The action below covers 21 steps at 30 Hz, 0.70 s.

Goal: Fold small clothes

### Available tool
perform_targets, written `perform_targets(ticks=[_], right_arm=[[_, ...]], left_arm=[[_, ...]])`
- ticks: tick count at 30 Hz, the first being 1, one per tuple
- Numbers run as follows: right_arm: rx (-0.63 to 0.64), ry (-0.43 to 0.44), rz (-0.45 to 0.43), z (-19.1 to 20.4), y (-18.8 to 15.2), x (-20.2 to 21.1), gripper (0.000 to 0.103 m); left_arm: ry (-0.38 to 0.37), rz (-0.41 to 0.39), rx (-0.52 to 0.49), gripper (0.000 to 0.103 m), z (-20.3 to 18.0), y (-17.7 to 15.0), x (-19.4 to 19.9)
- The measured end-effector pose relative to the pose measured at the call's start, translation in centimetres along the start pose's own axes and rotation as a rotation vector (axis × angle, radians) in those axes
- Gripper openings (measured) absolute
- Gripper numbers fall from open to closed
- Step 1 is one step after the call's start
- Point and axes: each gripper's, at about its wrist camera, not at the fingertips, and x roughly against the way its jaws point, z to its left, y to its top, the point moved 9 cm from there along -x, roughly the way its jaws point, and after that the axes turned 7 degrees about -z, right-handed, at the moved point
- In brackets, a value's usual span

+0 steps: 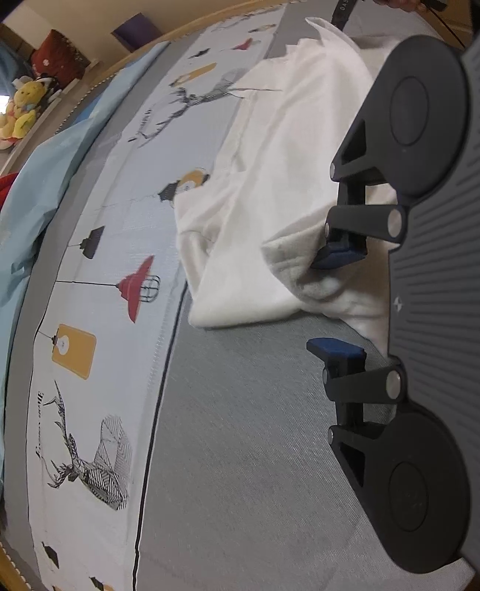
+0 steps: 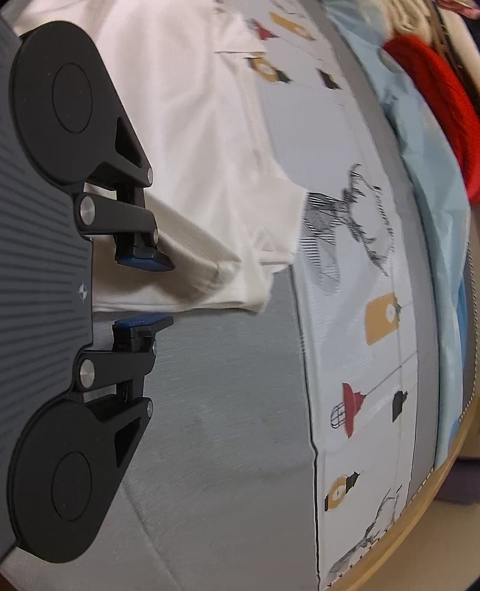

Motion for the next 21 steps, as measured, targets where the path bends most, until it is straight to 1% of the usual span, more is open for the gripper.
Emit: perform_targets(ticks=[7, 11, 14, 15, 16, 17, 18, 19, 21], right_arm=[[-0.072, 0.021, -0.02, 0.0, 1.1, -1.1, 0.026], [-0.052, 0.032, -0.019, 0.4, 1.1, -1.6, 0.026], [-0.045, 0.028, -0.014, 0.5, 1.1, -1.8, 0.026], [-0.041, 0.029, -0.017, 0.5, 1.1, -1.7, 0.025], [-0.033, 0.03, -0.028, 0.6, 1.3, -1.6, 0.024], [-0.02, 0.027, -0.045, 0.7, 1.5, -1.3, 0.014], [-0.008, 0.023, -0.059, 0.8, 1.7, -1.1, 0.004], [-0.004, 0.015, -0.076, 0.7, 2.0, -0.9, 0.004], [-0.023, 0.005, -0.12, 0.5, 2.8, -0.2, 0.004]], left_arm=[[-0.013, -0.019, 0.036, 0.045, -1.2, 1.6, -1.6], [-0.016, -0.02, 0.027, 0.045, -1.7, 1.9, -2.2], [-0.013, -0.023, 0.012, 0.043, -1.9, 1.9, -2.5], [-0.015, -0.025, 0.008, 0.041, -1.9, 1.9, -2.6], [-0.016, -0.032, 0.003, 0.036, -2.0, 2.0, -2.5], [-0.015, -0.044, -0.006, 0.021, -2.0, 2.2, -2.4], [-0.012, -0.056, -0.019, 0.011, -2.1, 2.4, -2.2], [-0.004, -0.069, -0.03, 0.011, -2.1, 2.6, -1.9], [0.02, -0.108, -0.032, 0.007, -1.7, 3.3, -1.1]])
